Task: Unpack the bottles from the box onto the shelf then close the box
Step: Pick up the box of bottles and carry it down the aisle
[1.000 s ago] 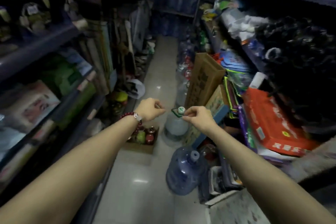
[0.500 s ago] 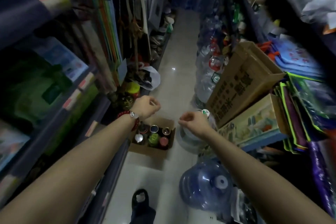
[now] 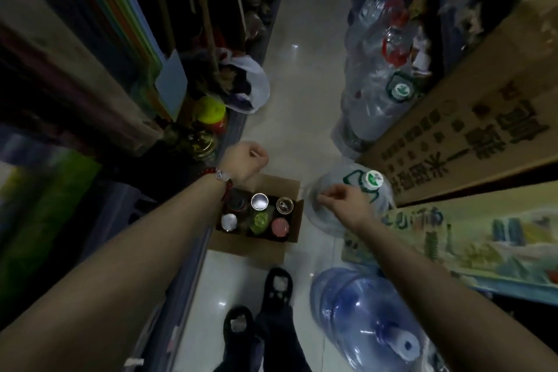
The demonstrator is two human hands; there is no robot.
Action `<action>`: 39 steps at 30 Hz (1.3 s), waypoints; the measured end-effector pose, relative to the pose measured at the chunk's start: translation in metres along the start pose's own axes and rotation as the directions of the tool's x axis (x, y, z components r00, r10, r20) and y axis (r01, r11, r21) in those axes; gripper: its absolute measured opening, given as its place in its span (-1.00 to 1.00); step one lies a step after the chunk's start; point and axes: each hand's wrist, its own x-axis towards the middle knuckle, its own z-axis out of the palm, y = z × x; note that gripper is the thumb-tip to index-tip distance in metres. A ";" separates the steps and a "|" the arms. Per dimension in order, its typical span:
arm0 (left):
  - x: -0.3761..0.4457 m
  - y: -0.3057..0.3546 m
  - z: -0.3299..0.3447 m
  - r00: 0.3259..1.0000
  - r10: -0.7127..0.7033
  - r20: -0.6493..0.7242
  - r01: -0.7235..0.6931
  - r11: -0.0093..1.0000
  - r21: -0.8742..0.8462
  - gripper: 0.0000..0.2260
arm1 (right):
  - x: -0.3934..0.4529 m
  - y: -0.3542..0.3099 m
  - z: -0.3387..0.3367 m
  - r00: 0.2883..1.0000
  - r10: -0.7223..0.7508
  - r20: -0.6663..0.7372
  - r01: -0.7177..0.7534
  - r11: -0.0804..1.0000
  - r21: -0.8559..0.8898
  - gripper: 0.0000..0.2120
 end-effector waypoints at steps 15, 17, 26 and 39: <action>0.155 -0.194 0.055 0.986 -0.149 -0.078 0.146 0.988 -0.048 -0.62 | 0.163 0.144 0.162 0.961 0.258 -0.100 -0.243 0.960 0.139 -0.53; 0.175 -0.225 0.061 0.983 -0.150 -0.103 0.146 0.988 -0.040 -0.53 | 0.178 0.162 0.189 0.946 0.287 -0.150 -0.258 0.948 0.185 -0.44; 0.204 -0.360 0.097 0.956 -0.280 -0.083 0.261 0.947 -0.187 -0.50 | 0.218 0.238 0.281 0.836 0.511 -0.200 -0.389 0.810 0.439 -0.17; 0.196 -0.405 0.130 0.919 -0.383 -0.091 0.369 0.919 -0.136 -0.64 | 0.216 0.256 0.306 0.888 0.382 -0.256 -0.331 0.917 0.221 -0.70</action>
